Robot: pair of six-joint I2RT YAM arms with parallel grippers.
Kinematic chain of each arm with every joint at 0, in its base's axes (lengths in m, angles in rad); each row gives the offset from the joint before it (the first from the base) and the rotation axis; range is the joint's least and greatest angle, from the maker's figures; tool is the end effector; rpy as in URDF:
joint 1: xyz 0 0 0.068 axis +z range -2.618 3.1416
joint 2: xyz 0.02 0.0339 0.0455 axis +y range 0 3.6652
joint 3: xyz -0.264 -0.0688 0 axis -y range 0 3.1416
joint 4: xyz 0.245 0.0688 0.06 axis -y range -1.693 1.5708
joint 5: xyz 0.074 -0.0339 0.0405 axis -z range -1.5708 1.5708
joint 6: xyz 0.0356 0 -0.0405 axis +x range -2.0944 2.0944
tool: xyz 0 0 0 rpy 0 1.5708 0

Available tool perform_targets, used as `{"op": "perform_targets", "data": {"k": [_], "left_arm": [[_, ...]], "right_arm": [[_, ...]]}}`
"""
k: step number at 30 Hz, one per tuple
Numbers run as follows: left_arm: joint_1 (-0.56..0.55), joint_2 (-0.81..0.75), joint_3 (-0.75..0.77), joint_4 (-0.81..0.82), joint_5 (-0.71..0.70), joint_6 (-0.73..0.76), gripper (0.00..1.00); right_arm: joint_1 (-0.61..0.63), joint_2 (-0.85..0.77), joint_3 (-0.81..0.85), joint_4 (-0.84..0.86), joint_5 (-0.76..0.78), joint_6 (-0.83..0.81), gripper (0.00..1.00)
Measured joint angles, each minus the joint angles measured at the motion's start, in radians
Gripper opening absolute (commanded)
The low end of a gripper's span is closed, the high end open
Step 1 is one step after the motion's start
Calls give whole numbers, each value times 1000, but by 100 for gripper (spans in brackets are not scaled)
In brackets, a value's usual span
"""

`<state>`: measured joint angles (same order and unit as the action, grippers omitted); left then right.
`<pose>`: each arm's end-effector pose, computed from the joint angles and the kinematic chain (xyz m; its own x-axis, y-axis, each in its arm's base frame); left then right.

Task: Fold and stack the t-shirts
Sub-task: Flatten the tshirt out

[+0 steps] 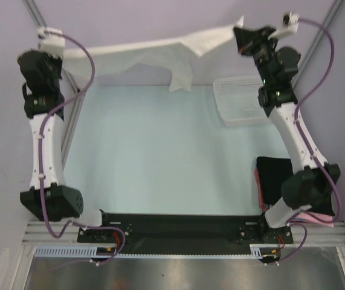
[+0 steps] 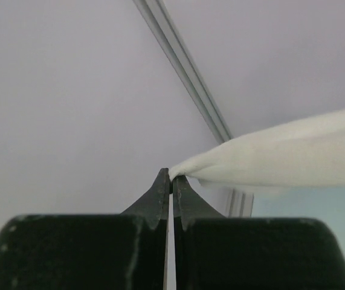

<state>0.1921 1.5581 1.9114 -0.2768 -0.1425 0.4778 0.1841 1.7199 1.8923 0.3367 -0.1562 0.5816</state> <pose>0.3276 0.0689 0.5269 -0.0842 0.4473 -0.8904 -0.3257 0.8321 0.4488 0.3781 0.0760 0.5289 0.2277 0.5944 -0.7713 -0.5259 0.7417 0.4163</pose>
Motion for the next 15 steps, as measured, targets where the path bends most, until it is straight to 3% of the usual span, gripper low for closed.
{"op": "perform_targets", "data": {"k": [5,8,11,15], "left_arm": [[10,-285,-606,33,68,124,0],[27,-379,-849,-22,87,188,0],[50,-419,-968,-129,97,232,0],[70,-449,-1061,-263,84,288,0]], "right_arm": [[77,-365,-653,-45,75,-44,0],[177,-501,-947,-135,145,-42,0],[307,-596,-1134,-315,225,-3,0],[451,-712,-1232,-545,316,95,0]]}}
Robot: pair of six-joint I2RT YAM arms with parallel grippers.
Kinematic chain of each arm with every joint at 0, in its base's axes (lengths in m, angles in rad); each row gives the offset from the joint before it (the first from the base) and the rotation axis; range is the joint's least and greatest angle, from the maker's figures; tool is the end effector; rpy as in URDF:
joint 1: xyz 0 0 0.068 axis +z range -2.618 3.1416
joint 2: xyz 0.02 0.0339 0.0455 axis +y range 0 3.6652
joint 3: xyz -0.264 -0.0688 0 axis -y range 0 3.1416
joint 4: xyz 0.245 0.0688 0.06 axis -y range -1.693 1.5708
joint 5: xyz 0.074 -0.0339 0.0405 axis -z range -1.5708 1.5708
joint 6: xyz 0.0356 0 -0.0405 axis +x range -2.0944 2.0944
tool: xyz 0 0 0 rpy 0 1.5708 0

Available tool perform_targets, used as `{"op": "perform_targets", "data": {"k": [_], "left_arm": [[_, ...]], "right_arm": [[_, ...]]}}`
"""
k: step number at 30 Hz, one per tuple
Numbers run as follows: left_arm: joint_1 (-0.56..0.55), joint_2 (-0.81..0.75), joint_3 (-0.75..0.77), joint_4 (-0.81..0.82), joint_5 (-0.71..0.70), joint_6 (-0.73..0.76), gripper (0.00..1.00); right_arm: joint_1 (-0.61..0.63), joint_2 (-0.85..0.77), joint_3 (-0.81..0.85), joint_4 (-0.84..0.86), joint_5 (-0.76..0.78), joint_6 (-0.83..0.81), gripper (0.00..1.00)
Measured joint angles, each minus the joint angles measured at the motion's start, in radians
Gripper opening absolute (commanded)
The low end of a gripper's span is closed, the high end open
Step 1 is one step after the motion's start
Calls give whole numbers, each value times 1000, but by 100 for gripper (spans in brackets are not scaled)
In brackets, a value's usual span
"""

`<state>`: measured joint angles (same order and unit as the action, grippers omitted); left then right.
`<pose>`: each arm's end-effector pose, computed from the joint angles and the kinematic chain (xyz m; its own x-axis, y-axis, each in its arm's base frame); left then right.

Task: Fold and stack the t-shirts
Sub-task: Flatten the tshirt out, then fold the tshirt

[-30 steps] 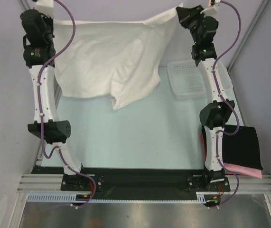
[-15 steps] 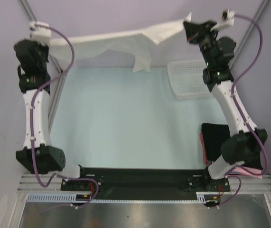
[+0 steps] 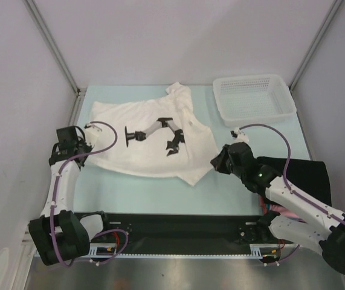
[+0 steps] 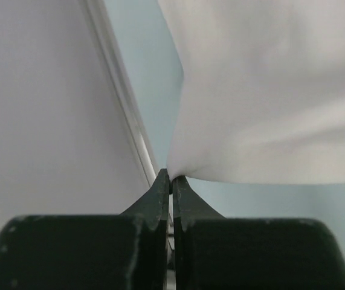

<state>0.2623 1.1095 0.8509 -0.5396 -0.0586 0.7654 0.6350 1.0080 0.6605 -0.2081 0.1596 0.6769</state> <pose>0.2227 0.0620 0.2668 -0.7054 0.5267 -0.4743 0.2640 0.8163 0.5138 0.1826 0.1275 0.2522 -0.6298 0.3041 -0.7148 -0.1058 0.8780 0.4668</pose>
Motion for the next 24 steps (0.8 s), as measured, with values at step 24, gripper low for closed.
{"op": "perform_targets", "data": {"k": [24], "left_arm": [[46,219,76,-150,-34,-30,0]], "right_arm": [[-6,611,448,-126,-50,-302,0]]}}
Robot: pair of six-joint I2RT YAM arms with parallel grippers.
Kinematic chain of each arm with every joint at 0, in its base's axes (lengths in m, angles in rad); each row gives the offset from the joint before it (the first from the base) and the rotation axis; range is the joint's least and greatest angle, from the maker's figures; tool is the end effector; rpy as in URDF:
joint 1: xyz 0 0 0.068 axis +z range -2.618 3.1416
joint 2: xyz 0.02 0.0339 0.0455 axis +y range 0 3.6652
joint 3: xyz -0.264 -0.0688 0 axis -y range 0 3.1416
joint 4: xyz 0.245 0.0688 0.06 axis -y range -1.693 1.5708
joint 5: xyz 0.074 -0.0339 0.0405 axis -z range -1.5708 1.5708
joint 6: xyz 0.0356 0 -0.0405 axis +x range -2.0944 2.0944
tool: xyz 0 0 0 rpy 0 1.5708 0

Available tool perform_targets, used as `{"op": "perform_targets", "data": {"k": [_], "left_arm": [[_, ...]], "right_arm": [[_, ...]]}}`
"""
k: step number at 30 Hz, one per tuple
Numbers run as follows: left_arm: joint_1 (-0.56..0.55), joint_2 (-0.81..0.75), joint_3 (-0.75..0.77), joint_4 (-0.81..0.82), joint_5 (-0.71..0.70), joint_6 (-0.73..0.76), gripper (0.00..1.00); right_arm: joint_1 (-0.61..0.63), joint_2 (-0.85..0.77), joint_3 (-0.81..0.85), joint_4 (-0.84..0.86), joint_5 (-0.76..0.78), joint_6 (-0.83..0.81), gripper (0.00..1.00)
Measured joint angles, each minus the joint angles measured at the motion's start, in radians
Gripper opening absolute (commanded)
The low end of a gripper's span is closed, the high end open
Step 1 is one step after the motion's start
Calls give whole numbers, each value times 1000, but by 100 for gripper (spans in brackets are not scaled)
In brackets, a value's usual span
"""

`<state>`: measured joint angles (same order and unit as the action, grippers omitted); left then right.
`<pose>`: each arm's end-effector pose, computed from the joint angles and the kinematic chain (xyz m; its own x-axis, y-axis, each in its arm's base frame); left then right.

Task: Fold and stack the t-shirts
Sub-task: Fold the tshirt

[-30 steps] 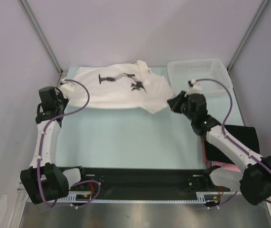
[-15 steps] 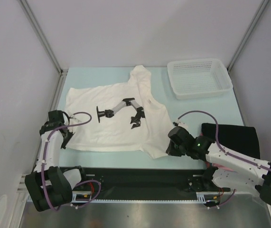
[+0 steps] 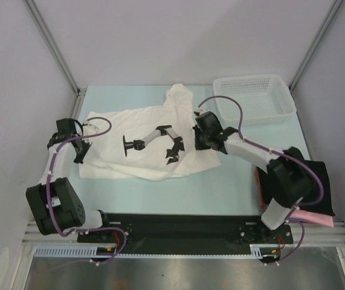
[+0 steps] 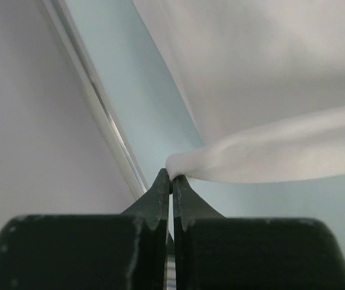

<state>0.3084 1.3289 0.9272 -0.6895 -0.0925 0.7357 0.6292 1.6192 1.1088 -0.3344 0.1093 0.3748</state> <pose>0.2431 0.0809 0.2321 -0.8568 0.4284 -0.2871 0.3131 0.8745 0.3704 0.2840 0.2019 0.2281 -0.7554 -0.0997 -0.6477 -0.2685 0.9487 0.1671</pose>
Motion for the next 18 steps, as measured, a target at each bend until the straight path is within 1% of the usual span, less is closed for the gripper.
{"op": "perform_targets", "data": {"k": [4,8,12,18], "left_arm": [[0,134,90,75,10,-29,0],[0,259,134,126,-1,-62,0],[1,333,157,146,-24,-95,0],[15,387,185,161,-58,-138,0]], "right_arm": [[-26,220,203,63,-35,-114,0],[-50,374,355,82,-63,-179,0],[-80,462,449,86,-73,-196,0],[-124,513,536,87,-79,-196,0]]}}
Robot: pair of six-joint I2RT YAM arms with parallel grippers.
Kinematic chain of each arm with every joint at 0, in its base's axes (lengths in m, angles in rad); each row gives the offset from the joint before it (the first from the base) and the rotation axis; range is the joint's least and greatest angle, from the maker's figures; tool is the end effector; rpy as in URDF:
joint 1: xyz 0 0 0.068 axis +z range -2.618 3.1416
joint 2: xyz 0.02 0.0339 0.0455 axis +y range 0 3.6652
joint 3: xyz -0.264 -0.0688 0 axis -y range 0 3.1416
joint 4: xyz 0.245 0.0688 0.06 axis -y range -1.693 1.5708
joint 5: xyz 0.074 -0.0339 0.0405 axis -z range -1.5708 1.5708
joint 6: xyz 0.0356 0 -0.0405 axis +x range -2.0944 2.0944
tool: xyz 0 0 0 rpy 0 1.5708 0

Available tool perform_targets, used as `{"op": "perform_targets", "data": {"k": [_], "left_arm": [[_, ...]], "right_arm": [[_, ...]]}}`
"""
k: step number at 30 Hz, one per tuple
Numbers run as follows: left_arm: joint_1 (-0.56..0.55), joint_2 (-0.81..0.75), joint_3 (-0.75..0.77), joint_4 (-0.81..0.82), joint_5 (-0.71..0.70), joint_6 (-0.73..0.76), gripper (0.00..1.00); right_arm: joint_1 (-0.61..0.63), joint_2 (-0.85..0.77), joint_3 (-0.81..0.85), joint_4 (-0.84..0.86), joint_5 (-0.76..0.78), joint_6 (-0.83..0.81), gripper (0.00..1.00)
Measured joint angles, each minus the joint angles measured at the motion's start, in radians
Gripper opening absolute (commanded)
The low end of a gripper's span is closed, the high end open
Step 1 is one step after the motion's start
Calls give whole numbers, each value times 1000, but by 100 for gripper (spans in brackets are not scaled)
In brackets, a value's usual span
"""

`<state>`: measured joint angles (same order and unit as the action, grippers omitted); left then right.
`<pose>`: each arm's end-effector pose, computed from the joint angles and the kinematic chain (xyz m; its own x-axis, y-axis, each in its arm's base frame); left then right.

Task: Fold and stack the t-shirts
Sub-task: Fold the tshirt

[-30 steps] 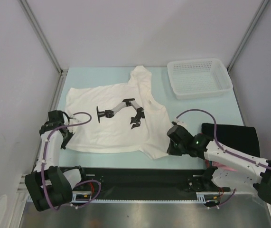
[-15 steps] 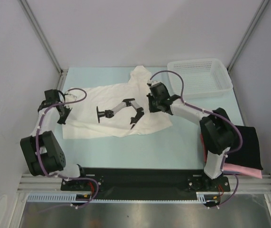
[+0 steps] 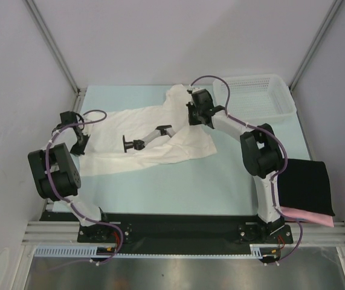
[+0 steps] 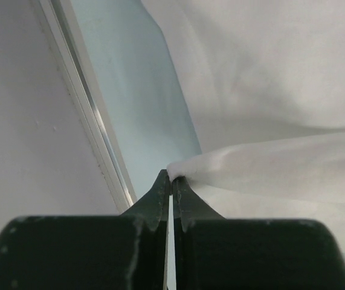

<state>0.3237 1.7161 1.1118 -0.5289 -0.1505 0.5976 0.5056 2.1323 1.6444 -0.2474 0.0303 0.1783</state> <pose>0.3208 0.1133 0.1860 -0.9207 0.2779 -0.2739 0.1734 0.9203 0.3507 0.4260 0.2346 0.2016 -0.6600 -0.1627 -0.7335 -0.3530 0.9290 0.1115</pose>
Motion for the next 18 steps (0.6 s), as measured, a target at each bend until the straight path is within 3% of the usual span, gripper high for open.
{"op": "perform_targets", "data": {"k": [4,5,6,7,8,10,14,18], "left_arm": [[9,17,11,3,-5,-16,0],[9,22,14,4,-7,-20,13],[10,26,16,4,-10,-21,33],[10,32,21,5,-18,-20,53],[10,35,23,7,-27,-23,68],[11,44,31,12,-48,-38,70],[13,5,23,16,-55,-40,72],[8,-231,-81,19,33,27,59]], "right_arm": [[-9,38,92,0,-6,-8,3],[-8,48,111,0,-9,-13,13],[-8,56,124,-1,-11,-15,29],[-8,62,132,-5,-11,-15,51],[-8,66,138,-11,-10,-19,57],[-6,68,142,-41,6,-26,61],[-13,21,97,-100,52,-19,59],[-28,-150,-92,-158,84,12,57]]}}
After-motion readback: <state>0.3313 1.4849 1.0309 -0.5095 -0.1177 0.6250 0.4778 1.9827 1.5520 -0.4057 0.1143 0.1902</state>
